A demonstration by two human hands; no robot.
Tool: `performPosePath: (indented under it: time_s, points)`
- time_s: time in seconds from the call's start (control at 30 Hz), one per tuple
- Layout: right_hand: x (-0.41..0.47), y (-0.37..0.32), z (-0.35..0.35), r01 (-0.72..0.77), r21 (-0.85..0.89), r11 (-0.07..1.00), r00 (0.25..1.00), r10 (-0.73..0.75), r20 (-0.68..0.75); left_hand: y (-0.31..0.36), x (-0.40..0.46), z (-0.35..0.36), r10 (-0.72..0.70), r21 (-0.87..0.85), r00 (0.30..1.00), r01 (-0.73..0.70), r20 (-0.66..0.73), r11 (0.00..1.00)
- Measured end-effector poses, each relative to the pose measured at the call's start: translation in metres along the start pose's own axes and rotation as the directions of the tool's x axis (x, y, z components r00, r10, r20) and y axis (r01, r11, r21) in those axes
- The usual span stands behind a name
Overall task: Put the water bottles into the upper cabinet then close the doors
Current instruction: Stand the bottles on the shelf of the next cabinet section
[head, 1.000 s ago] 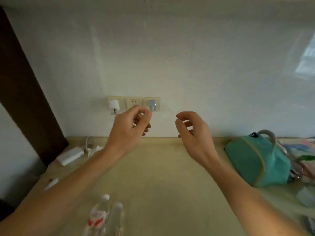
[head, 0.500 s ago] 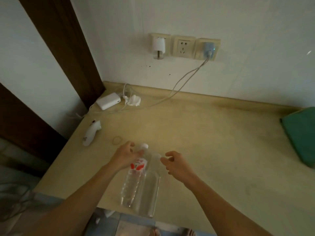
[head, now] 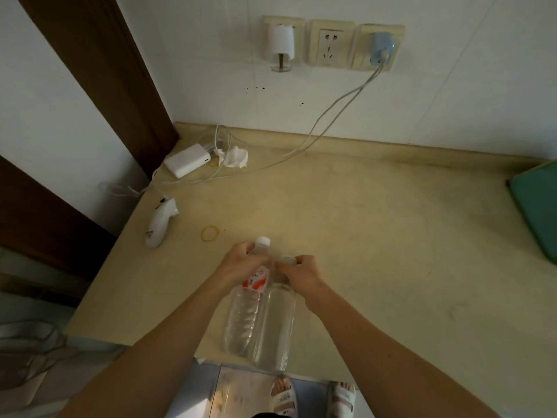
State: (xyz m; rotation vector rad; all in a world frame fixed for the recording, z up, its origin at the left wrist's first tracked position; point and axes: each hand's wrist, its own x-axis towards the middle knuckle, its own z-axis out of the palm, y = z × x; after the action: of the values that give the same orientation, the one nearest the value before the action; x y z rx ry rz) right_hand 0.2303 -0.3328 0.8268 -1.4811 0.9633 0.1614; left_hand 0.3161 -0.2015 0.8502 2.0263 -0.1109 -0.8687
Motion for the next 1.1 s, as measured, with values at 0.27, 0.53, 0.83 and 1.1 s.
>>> performPosePath:
  time_s: [0.27, 0.53, 0.83, 1.1]
  points:
    - [-0.025, -0.008, -0.048, 0.073, 0.198, 0.977, 0.997, -0.069, -0.025, 0.001, -0.005, -0.008, 0.059, -0.101, 0.996, -0.066, -0.070, 0.993]
    - [-0.062, -0.039, -0.089, 0.432, 0.104, 0.896, 0.898, -0.415, -0.147, 0.032, -0.036, -0.010, 0.299, -0.130, 0.946, -0.315, -0.126, 0.940]
    - [-0.081, -0.026, -0.099, 0.615, -0.094, 0.783, 0.758, -0.620, -0.205, 0.039, -0.063, 0.005, 0.570, -0.110, 0.808, -0.587, -0.151, 0.802]
    - [-0.078, -0.020, -0.103, 0.658, -0.122, 0.743, 0.722, -0.669, -0.177, 0.032, -0.071, 0.000, 0.586, -0.105, 0.801, -0.597, -0.122, 0.795]
